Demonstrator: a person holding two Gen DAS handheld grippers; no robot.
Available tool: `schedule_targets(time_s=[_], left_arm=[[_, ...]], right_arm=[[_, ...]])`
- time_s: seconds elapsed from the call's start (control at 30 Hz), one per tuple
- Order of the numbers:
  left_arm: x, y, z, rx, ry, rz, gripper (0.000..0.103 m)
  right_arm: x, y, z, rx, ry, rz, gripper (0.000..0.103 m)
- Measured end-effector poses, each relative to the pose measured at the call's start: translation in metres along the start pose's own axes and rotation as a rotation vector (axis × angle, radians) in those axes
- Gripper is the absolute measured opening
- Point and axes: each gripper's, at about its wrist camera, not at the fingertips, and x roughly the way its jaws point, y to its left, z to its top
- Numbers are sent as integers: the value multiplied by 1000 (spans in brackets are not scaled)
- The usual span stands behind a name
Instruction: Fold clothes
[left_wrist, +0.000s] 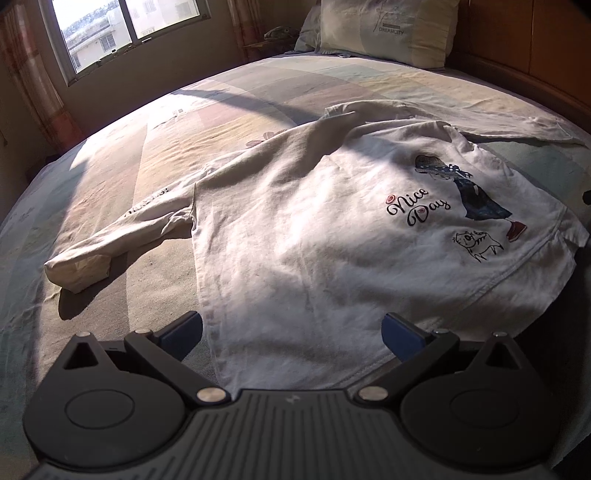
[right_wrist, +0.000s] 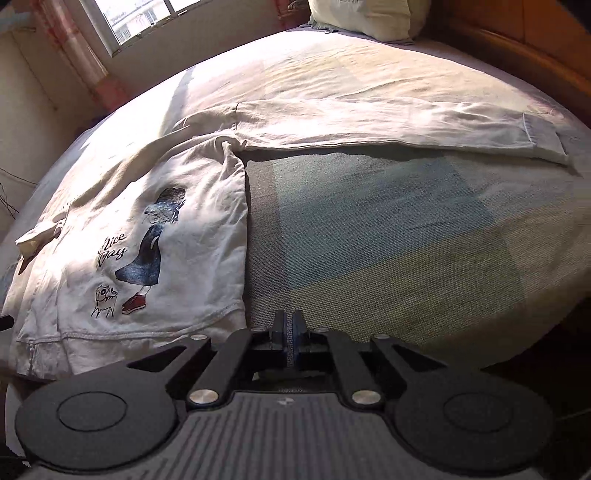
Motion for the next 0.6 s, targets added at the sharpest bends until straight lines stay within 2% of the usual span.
schedule_targets(time_s=[0.1, 0.17, 0.23, 0.37, 0.43, 0.47, 0.57, 0.6], left_arm=[[14, 6, 2, -2, 24, -52, 102], [24, 3, 2, 2, 40, -102, 102], [34, 1, 1, 6, 55, -152, 102], [55, -14, -12, -2, 119, -240, 102], [61, -16, -24, -16, 156, -252, 102], [57, -17, -31, -8, 141, -237, 103], [43, -15, -49, 1, 159, -233, 102], [39, -14, -54, 17, 170, -231, 102]], right_arm=[[1, 37, 9, -127, -49, 40, 13], [14, 72, 11, -225, -50, 91, 27], [31, 109, 12, -315, -44, 152, 31], [70, 178, 2, -450, -25, 279, 34], [87, 204, -7, -514, -9, 303, 37], [95, 214, -13, -542, 2, 304, 37], [108, 217, -34, -594, 55, 240, 37], [102, 210, -42, -602, 32, 246, 37]])
